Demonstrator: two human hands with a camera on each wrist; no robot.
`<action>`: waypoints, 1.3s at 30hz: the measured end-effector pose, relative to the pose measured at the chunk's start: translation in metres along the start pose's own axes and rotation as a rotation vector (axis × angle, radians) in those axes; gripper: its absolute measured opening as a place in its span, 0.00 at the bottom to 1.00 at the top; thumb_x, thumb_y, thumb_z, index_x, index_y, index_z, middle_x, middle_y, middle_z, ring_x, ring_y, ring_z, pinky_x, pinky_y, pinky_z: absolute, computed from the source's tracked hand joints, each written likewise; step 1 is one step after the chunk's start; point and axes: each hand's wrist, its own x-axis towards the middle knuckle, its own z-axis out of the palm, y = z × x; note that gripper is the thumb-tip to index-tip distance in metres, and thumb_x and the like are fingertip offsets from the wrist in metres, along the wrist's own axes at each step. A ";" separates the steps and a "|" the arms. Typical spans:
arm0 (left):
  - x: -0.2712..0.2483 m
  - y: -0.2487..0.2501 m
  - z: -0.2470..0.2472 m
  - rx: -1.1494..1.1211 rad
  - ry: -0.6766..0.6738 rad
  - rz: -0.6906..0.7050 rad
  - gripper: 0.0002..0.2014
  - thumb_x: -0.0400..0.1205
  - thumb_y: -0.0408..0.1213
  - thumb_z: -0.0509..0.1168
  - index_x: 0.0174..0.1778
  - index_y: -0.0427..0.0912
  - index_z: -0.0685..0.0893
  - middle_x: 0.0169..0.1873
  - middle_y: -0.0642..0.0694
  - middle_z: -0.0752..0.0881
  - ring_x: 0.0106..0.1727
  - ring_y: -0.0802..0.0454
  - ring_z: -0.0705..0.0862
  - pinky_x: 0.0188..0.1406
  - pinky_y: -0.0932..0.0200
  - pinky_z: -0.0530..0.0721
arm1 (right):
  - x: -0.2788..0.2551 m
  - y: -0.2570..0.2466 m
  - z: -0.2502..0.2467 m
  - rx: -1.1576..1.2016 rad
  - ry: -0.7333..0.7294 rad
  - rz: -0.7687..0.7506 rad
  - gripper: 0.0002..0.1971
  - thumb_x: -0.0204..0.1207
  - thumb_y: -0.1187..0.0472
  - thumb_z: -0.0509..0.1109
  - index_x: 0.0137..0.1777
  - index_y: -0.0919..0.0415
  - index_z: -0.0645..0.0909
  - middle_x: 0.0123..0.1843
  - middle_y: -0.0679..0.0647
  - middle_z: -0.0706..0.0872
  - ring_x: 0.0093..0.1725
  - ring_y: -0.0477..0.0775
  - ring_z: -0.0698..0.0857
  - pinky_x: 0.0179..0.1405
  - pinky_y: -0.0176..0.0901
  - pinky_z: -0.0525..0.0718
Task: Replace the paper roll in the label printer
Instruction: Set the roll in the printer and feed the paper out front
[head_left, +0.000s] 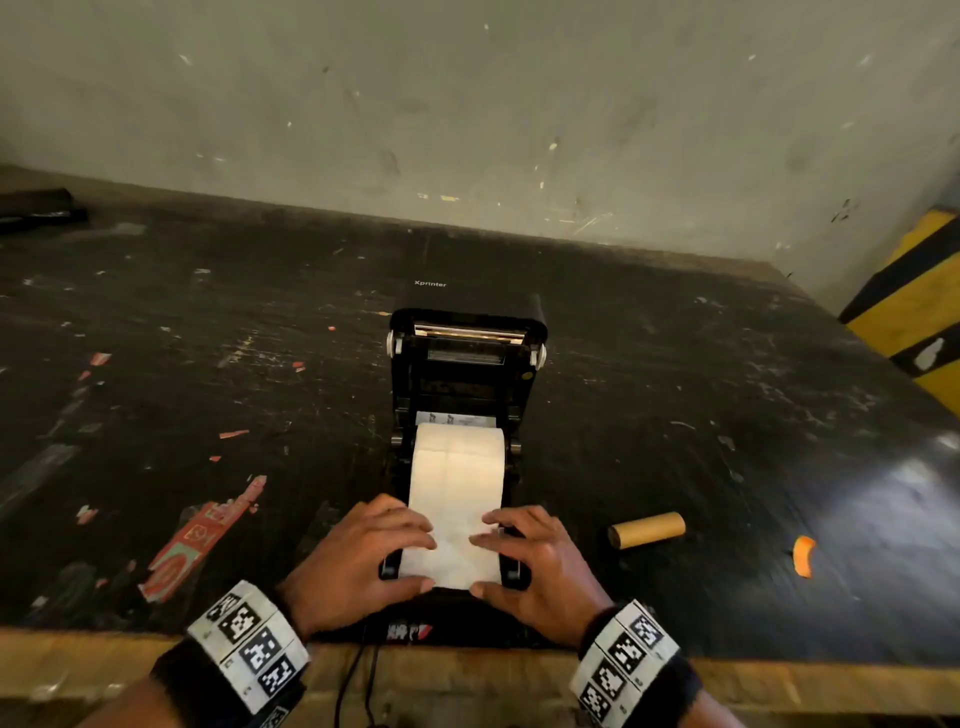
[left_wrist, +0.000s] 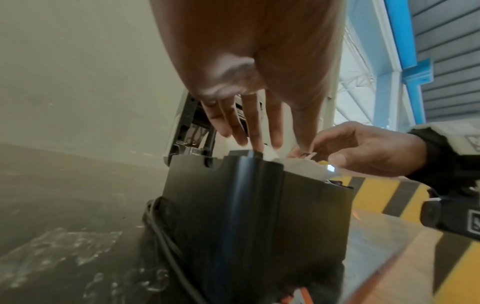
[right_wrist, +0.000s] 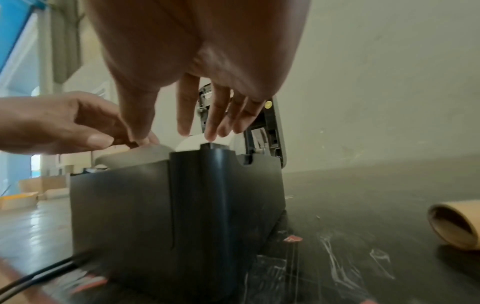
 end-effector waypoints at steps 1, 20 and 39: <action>-0.002 0.000 0.003 0.027 -0.025 0.030 0.25 0.72 0.66 0.60 0.61 0.57 0.81 0.62 0.64 0.78 0.64 0.69 0.64 0.59 0.69 0.61 | -0.002 0.000 0.003 -0.030 -0.037 -0.025 0.26 0.67 0.37 0.65 0.63 0.45 0.81 0.68 0.45 0.79 0.68 0.45 0.69 0.64 0.36 0.62; -0.019 0.000 0.022 0.014 0.040 0.088 0.31 0.78 0.65 0.42 0.61 0.55 0.83 0.60 0.63 0.84 0.63 0.71 0.68 0.59 0.71 0.62 | -0.022 0.001 0.020 -0.016 0.102 -0.064 0.15 0.74 0.48 0.62 0.55 0.47 0.87 0.59 0.40 0.88 0.64 0.40 0.73 0.61 0.35 0.67; -0.082 0.048 0.051 0.145 0.110 0.036 0.23 0.81 0.53 0.49 0.60 0.49 0.84 0.61 0.52 0.86 0.64 0.64 0.70 0.61 0.66 0.64 | -0.083 -0.034 0.034 -0.052 0.118 -0.069 0.15 0.73 0.51 0.61 0.52 0.49 0.88 0.56 0.45 0.90 0.58 0.47 0.81 0.56 0.48 0.77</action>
